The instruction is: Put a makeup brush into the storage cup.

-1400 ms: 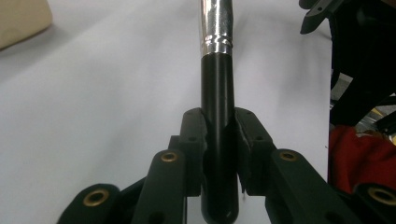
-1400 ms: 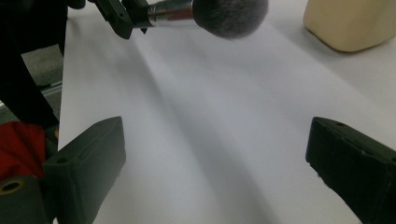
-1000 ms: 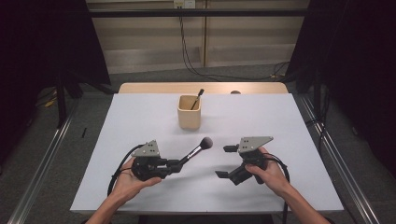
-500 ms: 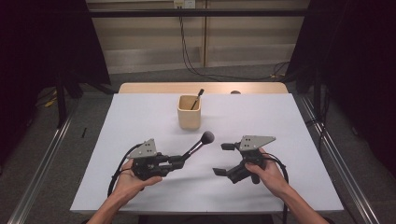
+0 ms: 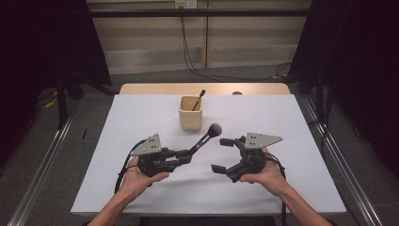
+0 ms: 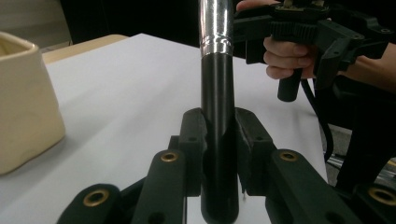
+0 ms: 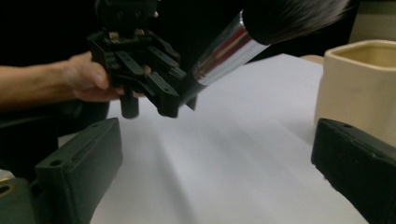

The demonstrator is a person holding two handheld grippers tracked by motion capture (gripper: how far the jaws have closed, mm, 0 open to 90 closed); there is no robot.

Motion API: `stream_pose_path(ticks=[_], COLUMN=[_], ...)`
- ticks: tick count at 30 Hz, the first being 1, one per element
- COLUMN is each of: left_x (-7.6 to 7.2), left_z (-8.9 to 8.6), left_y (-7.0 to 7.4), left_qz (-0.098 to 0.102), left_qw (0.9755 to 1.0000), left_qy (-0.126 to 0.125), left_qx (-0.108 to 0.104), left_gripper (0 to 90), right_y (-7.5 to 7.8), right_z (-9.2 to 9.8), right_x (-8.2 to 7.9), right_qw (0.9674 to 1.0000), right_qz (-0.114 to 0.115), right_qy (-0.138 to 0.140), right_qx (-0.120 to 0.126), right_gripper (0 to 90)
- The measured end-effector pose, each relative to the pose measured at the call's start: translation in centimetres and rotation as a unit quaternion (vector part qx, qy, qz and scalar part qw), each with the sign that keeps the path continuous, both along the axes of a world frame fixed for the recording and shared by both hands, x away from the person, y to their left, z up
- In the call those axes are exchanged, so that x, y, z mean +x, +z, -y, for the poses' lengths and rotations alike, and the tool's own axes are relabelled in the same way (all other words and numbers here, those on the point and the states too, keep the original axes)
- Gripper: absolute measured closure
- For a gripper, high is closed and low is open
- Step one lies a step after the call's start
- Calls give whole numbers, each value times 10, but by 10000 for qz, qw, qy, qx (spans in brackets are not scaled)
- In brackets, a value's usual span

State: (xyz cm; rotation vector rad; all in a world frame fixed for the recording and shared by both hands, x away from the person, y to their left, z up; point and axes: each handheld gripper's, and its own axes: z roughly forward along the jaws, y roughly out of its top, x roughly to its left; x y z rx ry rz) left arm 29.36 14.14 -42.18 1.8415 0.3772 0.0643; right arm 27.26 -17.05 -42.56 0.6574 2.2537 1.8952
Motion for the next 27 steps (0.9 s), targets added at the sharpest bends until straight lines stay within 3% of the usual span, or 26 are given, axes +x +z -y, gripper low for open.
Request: stream_pose_path(ticks=[5,7,16,18,22,27], left_x=[0,-1,-5,-5,-5,-6], left_z=[9,11,13,14,16,18], left_y=[5,2,-5,-6,-7,-11], left_qz=[91,70,51,36,38,10], left_qw=[9999,9999,9999,9998,9997,9996], left_qy=[-104,-130,-163,-176,-224,-255], left_qx=[-21,9,17,14,50,84], left_gripper=[747,747,747,747,747,747], right_y=[4,4,2,1,0,-2], right_z=[-5,-7,-11,-10,-9,-10], right_x=[5,6,14,15,15,16], right_qw=[9999,9998,9991,9988,9981,9969], right_qz=[-24,-47,-146,-134,-223,-351], right_qy=[-7,80,41,124,150,235], right_qx=[130,177,391,463,549,666], right_gripper=[46,126,305,427,442,558])
